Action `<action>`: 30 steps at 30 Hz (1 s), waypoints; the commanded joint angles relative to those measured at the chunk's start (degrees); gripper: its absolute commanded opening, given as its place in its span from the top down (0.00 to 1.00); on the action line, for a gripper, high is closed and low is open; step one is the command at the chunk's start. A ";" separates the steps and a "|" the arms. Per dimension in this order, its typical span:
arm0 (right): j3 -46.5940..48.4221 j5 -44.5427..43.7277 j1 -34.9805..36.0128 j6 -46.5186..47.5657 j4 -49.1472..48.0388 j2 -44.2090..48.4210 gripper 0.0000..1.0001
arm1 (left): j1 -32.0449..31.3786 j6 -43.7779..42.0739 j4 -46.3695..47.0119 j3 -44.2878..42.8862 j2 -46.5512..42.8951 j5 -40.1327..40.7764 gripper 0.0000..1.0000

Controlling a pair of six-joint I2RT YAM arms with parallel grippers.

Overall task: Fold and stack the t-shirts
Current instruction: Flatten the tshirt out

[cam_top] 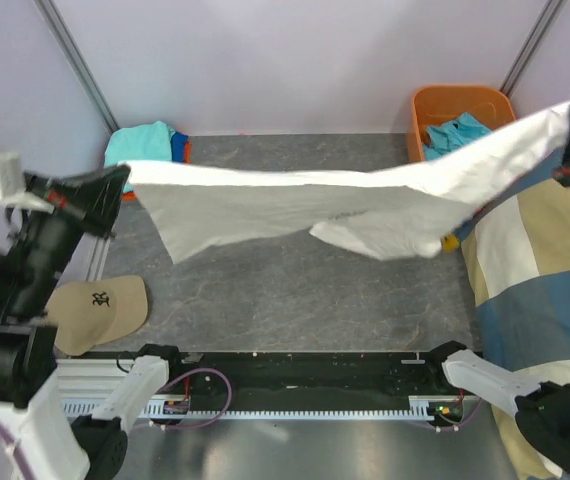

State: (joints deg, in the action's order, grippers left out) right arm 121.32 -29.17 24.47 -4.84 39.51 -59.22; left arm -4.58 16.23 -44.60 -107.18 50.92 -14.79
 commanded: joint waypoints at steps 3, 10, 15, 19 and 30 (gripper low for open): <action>-1.34 -2.03 -0.30 -1.49 1.81 2.18 1.00 | -1.31 0.92 -3.92 0.84 -4.25 2.47 0.98; -10.73 -4.49 -0.30 -1.31 -9.50 -5.71 1.00 | -1.22 -3.39 8.01 5.04 5.14 13.09 0.98; -15.40 -5.03 -1.17 -0.61 -16.81 -15.03 1.00 | -1.05 -5.24 20.65 10.83 16.55 16.89 0.98; -20.41 0.42 -5.91 -3.76 -23.58 -24.68 1.00 | -0.43 -4.37 28.39 15.84 27.63 16.46 0.98; -20.87 8.68 -10.58 -7.11 -40.65 -58.51 1.00 | 0.62 -1.46 43.90 18.07 61.30 21.46 0.98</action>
State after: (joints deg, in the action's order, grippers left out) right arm 95.94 -24.05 14.59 -9.89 8.03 -108.66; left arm -4.67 14.17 -9.34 -84.07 106.37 2.44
